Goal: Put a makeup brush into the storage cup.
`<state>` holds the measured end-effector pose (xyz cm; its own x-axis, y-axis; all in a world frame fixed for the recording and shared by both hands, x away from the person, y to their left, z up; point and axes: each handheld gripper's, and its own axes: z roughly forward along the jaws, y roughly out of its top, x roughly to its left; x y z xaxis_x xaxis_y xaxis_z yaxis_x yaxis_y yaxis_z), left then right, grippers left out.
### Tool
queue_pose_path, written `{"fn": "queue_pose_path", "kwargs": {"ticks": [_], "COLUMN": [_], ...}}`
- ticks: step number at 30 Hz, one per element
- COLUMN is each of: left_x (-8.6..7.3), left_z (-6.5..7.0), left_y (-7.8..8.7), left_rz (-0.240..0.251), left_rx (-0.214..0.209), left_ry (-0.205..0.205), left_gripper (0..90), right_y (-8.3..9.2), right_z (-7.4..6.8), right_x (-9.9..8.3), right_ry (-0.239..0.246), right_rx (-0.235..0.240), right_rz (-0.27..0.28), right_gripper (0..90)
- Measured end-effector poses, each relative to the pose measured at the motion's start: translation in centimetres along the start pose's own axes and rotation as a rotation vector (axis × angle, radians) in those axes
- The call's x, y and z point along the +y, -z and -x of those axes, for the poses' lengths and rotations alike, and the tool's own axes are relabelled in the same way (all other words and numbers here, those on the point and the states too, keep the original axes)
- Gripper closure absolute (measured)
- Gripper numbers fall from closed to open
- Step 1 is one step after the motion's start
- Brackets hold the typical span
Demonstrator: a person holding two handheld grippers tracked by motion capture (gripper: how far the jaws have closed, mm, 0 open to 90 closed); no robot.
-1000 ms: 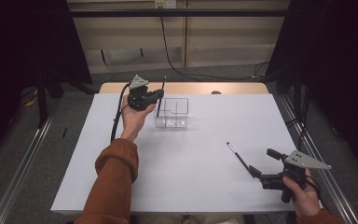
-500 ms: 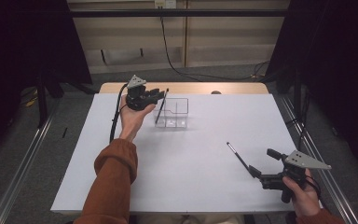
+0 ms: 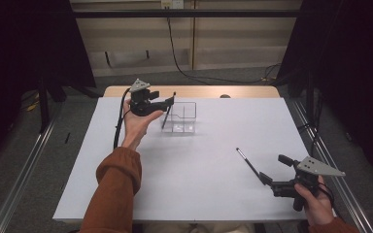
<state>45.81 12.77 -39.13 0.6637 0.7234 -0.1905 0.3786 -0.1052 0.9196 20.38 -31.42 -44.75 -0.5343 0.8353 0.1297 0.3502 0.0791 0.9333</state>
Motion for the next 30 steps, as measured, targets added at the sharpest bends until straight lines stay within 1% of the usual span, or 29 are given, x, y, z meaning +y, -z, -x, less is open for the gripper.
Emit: {"fn": "queue_pose_path", "kwargs": {"ticks": [3, 4, 5, 6, 8, 9, 10, 11, 14, 16, 17, 18, 19, 22, 24, 26, 28, 29, 30], "left_x": [0.1, 0.1, 0.1, 0.1, 0.1, 0.0, 0.0, -0.1, -0.3, -0.4, -0.5, -0.6, -0.7, -1.1, -1.3, -1.7, -2.0, -2.1, -2.2], "left_z": [-0.1, -0.1, -0.1, -0.1, -0.2, -0.2, -0.3, -0.3, -0.2, -0.1, -0.1, -0.1, 0.0, 0.0, 0.0, 0.3, 0.6, 0.6, 0.7], "left_y": [0.6, 0.9, 1.0, 1.3, 1.7, 2.0, 2.2, 2.4, 3.0, 3.5, 3.7, 4.0, 4.3, 4.9, 5.3, 5.6, 6.0, 6.1, 6.3], "left_rz": [-0.012, -0.012, -0.009, -0.013, -0.007, -0.003, 0.004, 0.009, 0.002, 0.010, 0.012, -0.003, 0.001, 0.005, 0.000, -0.004, -0.002, -0.006, -0.003], "left_rx": [0.025, 0.029, 0.027, 0.029, 0.030, 0.027, 0.016, 0.011, 0.039, 0.056, 0.054, 0.051, 0.051, 0.070, 0.091, 0.105, 0.106, 0.108, 0.099], "left_ry": [0.036, 0.036, 0.034, 0.025, 0.028, 0.029, 0.021, 0.019, 0.013, 0.007, 0.008, 0.004, 0.001, -0.007, -0.001, -0.018, -0.034, -0.032, -0.031], "left_gripper": [12.3, 9.3, 8.6, 8.5, 5.4, 4.3, 3.2, 2.8, 2.8, 2.9, 2.8, 2.8, 2.8, 2.8, 2.9, 3.1, 4.4, 4.5, 4.5], "right_y": [0.0, 0.0, 0.0, 0.0, 0.0, 0.0, 0.0, 0.0, -0.1, -0.1, -0.1, -0.1, -0.1, -0.1, -0.1, -0.1, -0.1, -0.1, -0.2], "right_z": [0.0, 0.0, 0.0, 0.0, 0.0, 0.0, 0.0, -0.1, -0.1, -0.1, -0.1, -0.1, -0.1, 0.0, 0.0, -0.1, -0.1, -0.1, -0.1], "right_x": [0.0, 0.0, 0.0, 0.0, 0.0, 0.0, 0.0, 0.0, 0.0, 0.0, 0.0, 0.0, 0.0, 0.0, 0.0, 0.0, 0.0, 0.0, 0.0], "right_ry": [0.001, 0.000, 0.001, 0.001, 0.000, 0.000, -0.001, -0.001, 0.001, 0.002, 0.002, 0.002, 0.002, 0.004, 0.010, 0.010, 0.010, 0.009, 0.008], "right_rx": [-0.001, -0.001, -0.001, -0.001, -0.001, -0.002, -0.002, -0.003, -0.002, -0.001, -0.001, -0.001, -0.001, -0.002, 0.000, -0.003, -0.003, -0.002, -0.002], "right_rz": [-0.001, -0.001, -0.001, -0.001, -0.002, -0.002, -0.003, -0.004, -0.003, -0.002, -0.003, -0.003, -0.003, -0.004, -0.005, -0.004, -0.004, -0.004, -0.005], "right_gripper": [0.0, 0.0, 0.0, 0.0, 0.0, 0.0, 0.0, 0.0, 0.0, 0.0, 0.0, 0.0, 0.0, 0.0, 0.0, 0.0, 0.0, 0.0, 0.0]}}
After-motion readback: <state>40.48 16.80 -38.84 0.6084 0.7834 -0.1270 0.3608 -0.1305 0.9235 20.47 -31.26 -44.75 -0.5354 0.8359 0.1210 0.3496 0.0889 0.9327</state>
